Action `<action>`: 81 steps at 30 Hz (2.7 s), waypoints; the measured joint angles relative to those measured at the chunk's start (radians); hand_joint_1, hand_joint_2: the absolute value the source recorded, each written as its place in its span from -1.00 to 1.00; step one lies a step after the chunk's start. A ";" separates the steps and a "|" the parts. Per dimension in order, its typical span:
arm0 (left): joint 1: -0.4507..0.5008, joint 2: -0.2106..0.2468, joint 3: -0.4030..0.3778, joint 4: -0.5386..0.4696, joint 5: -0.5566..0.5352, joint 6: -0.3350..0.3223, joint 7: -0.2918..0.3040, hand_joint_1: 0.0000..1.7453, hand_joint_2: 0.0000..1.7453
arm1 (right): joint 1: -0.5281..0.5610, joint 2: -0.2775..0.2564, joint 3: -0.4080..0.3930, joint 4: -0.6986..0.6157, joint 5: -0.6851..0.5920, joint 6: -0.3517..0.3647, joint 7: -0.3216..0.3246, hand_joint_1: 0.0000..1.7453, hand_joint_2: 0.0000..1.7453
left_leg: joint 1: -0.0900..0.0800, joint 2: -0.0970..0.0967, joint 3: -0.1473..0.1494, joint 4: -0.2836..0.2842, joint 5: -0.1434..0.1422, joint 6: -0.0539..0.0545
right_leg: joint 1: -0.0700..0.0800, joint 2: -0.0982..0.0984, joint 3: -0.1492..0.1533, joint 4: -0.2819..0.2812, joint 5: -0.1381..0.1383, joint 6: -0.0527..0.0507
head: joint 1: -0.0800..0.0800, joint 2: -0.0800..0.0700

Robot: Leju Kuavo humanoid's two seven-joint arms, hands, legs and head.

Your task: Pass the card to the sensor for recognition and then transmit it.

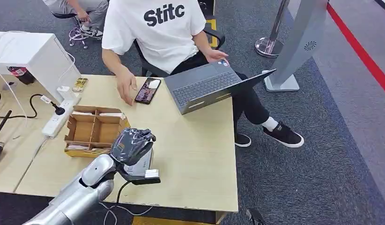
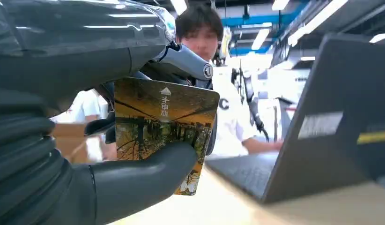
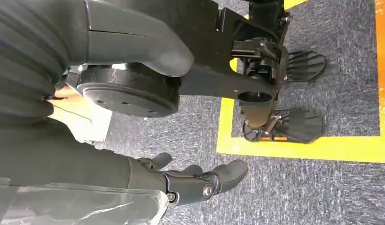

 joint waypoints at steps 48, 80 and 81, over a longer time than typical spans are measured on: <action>-0.010 0.039 0.063 -0.067 0.199 -0.183 -0.108 -1.00 1.00 | 0.006 -0.002 0.075 0.000 -0.099 -0.010 -0.003 -1.00 1.00 | 0.000 0.002 0.000 -0.001 -0.001 -0.001 | 0.000 0.003 -0.001 0.000 -0.001 -0.001 | 0.000 0.000; 0.352 0.327 0.251 -0.367 -0.084 -0.145 0.063 -1.00 1.00 | 0.041 -0.031 0.126 -0.008 -0.183 -0.001 -0.016 -1.00 1.00 | 0.000 0.001 0.000 -0.002 -0.001 -0.001 | 0.000 0.001 -0.001 0.000 -0.002 -0.001 | 0.000 0.000; 0.349 0.325 0.251 -0.354 -0.084 -0.144 0.065 -1.00 1.00 | 0.040 -0.031 0.128 -0.008 -0.185 -0.002 -0.016 -1.00 1.00 | 0.000 0.001 0.000 -0.002 -0.001 -0.001 | 0.000 0.001 -0.001 0.000 -0.002 -0.001 | 0.000 0.000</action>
